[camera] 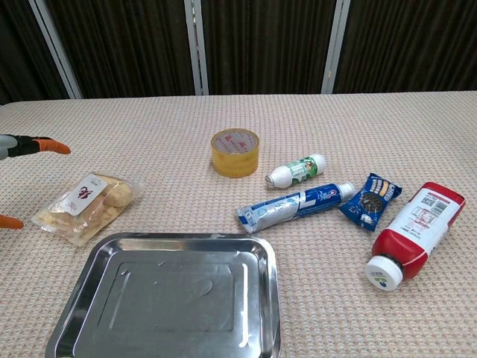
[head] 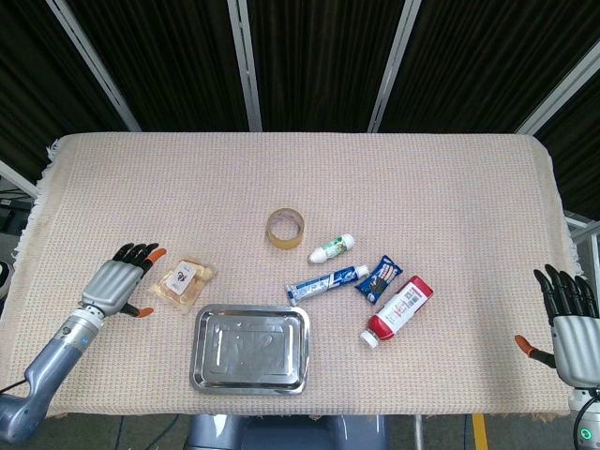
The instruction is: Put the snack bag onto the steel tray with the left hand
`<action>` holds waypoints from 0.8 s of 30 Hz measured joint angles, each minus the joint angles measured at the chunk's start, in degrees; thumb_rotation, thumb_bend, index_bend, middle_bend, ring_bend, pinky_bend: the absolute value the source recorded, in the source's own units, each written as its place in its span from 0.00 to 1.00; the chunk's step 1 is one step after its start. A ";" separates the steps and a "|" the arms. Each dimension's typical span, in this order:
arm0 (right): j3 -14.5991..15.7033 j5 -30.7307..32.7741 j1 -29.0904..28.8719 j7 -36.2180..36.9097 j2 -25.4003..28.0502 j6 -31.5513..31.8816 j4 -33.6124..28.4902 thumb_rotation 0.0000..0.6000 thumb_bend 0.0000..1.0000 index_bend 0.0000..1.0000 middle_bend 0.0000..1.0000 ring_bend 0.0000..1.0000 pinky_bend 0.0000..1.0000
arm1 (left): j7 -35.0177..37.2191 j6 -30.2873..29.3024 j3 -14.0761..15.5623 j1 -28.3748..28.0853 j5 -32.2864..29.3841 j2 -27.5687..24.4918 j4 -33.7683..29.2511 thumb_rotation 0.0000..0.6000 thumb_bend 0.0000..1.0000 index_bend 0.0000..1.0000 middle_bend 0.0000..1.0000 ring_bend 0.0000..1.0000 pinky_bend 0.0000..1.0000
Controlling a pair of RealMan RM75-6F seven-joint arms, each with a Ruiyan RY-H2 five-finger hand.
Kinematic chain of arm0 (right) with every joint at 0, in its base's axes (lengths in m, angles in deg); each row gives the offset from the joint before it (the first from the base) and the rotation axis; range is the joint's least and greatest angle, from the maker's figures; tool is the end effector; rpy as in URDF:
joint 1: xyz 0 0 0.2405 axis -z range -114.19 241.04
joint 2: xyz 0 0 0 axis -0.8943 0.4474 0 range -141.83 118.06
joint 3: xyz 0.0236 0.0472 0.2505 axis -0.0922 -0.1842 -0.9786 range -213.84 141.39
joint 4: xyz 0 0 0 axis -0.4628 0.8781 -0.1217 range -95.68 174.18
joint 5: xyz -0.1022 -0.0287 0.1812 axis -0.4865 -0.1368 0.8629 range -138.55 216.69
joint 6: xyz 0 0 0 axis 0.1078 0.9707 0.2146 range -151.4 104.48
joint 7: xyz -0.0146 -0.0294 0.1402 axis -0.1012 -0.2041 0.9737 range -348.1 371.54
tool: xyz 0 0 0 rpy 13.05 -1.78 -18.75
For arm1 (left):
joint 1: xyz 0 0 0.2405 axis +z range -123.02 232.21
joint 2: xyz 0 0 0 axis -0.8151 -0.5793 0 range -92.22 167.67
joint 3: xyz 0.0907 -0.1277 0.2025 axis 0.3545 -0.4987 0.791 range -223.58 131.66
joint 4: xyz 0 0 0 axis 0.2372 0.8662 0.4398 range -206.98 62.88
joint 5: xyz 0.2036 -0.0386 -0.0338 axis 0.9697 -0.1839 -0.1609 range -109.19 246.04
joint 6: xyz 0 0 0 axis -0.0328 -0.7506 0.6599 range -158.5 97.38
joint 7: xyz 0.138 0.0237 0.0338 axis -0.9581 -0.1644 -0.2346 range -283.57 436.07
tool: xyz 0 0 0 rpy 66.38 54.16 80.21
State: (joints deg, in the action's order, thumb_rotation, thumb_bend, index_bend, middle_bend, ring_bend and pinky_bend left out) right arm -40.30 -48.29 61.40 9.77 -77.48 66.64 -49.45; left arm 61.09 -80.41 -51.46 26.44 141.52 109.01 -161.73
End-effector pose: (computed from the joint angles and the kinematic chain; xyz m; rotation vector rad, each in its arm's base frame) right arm -0.3198 -0.1697 0.1699 1.3357 -0.7882 0.8938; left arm -0.2611 0.2915 0.0576 -1.8811 -0.9692 -0.6123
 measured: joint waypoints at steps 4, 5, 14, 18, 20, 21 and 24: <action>-0.10 0.09 0.14 0.27 0.00 0.20 0.30 1.00 0.06 0.01 0.01 0.00 0.02 | -2.07 1.32 0.18 -1.57 -2.02 3.91 2.51 0.90 0.00 0.00 0.00 0.00 0.00; -0.14 0.11 0.17 0.29 -0.02 0.31 0.37 1.00 0.06 0.01 0.01 0.00 0.02 | -2.55 1.50 0.20 -1.88 -2.44 4.63 3.06 0.89 0.00 0.00 0.00 0.00 0.00; -0.36 0.68 0.40 0.85 -0.26 0.26 0.92 1.00 0.05 0.01 0.01 0.00 0.02 | -6.28 1.31 0.17 -3.88 -5.27 10.94 8.00 0.91 0.00 0.05 0.00 0.00 0.03; -0.35 0.80 0.46 1.10 -0.32 0.15 1.16 1.00 0.05 0.02 0.01 0.00 0.02 | -6.00 0.87 -0.17 -4.47 -5.60 13.34 10.35 0.99 0.03 0.18 0.01 0.04 0.30; -0.40 0.90 0.54 1.23 -0.32 0.21 1.28 1.00 0.05 0.01 0.01 0.00 0.02 | -5.00 0.51 -0.43 -4.64 -5.39 14.23 11.09 1.00 0.12 0.28 0.08 0.15 0.42; -0.42 0.94 0.57 1.29 -0.34 0.23 1.32 1.00 0.05 0.01 0.00 0.00 0.02 | -4.33 0.25 -0.54 -4.66 -5.13 14.59 11.38 1.00 0.18 0.34 0.15 0.22 0.47; -0.37 0.97 0.72 1.44 -0.51 0.32 1.62 1.00 0.05 0.01 0.00 0.00 0.02 | -0.96 -1.23 -0.82 -4.56 -3.32 15.76 12.57 1.00 0.32 0.50 0.35 0.39 0.56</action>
State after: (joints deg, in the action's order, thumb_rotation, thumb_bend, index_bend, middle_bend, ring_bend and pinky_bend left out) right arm -40.67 -47.32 62.12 11.21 -77.99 66.97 -47.82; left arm 60.13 -81.64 -52.27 21.89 138.20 124.77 -149.16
